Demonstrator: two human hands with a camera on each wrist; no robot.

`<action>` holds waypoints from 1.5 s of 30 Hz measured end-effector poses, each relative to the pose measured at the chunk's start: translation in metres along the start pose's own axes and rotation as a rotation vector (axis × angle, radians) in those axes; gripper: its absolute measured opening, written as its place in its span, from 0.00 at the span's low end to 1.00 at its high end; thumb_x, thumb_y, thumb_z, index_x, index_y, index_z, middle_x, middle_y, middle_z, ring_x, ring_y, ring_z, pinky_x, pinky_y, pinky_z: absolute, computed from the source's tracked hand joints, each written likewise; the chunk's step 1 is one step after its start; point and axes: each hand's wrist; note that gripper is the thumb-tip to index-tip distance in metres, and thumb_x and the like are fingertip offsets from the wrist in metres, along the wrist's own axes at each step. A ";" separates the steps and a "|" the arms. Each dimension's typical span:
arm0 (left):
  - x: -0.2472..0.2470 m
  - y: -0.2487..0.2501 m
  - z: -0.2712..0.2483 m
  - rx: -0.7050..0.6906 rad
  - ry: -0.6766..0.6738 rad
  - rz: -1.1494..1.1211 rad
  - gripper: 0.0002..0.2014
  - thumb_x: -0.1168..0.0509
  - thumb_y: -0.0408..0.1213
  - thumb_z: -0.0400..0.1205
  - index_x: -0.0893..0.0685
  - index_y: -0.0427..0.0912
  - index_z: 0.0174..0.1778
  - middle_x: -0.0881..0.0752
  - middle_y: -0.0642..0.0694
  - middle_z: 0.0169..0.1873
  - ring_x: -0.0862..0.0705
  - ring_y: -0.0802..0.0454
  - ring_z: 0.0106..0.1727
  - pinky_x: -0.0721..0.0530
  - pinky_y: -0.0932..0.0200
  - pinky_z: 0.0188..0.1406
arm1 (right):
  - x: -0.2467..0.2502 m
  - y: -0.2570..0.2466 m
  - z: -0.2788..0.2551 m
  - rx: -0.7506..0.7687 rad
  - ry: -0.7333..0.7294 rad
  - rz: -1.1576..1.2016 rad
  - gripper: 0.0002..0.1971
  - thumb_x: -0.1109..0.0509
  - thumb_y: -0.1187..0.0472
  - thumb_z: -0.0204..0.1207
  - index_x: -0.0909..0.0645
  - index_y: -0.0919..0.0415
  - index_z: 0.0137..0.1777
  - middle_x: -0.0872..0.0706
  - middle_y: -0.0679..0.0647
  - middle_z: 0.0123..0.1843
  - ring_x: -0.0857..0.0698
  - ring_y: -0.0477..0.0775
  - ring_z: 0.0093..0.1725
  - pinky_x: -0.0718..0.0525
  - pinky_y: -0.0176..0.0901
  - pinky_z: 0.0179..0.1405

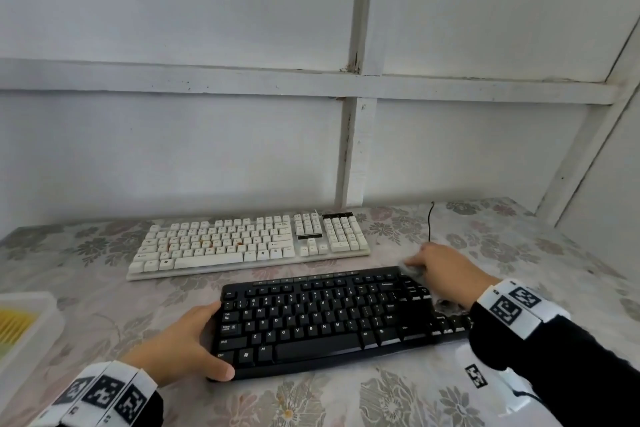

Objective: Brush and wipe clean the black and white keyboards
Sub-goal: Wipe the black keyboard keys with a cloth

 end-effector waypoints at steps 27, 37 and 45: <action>0.000 0.003 -0.003 -0.029 -0.024 -0.137 0.52 0.16 0.34 0.52 0.34 0.51 0.71 0.27 0.57 0.61 0.25 0.63 0.60 0.24 0.73 0.51 | -0.006 0.095 -0.009 -0.312 -0.025 0.015 0.14 0.39 0.61 0.83 0.11 0.58 0.47 0.12 0.53 0.38 0.15 0.54 0.36 0.20 0.41 0.41; 0.001 0.004 -0.002 -0.021 -0.003 -0.081 0.52 0.19 0.30 0.58 0.37 0.45 0.77 0.29 0.57 0.61 0.28 0.59 0.63 0.29 0.70 0.55 | -0.012 -0.039 -0.012 0.167 -0.111 0.107 0.09 0.41 0.68 0.80 0.19 0.66 0.47 0.18 0.57 0.52 0.17 0.57 0.48 0.23 0.39 0.49; 0.002 -0.001 -0.002 -0.016 -0.013 -0.062 0.69 0.16 0.51 0.35 0.37 0.50 0.76 0.30 0.58 0.65 0.29 0.57 0.67 0.30 0.60 0.69 | -0.028 0.036 -0.010 0.057 0.034 -0.026 0.11 0.40 0.57 0.82 0.16 0.55 0.53 0.19 0.49 0.53 0.19 0.49 0.49 0.21 0.41 0.52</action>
Point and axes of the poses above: each hand's wrist, its own z-axis towards the middle knuckle, its own x-axis out of the back of the hand, y = z × x
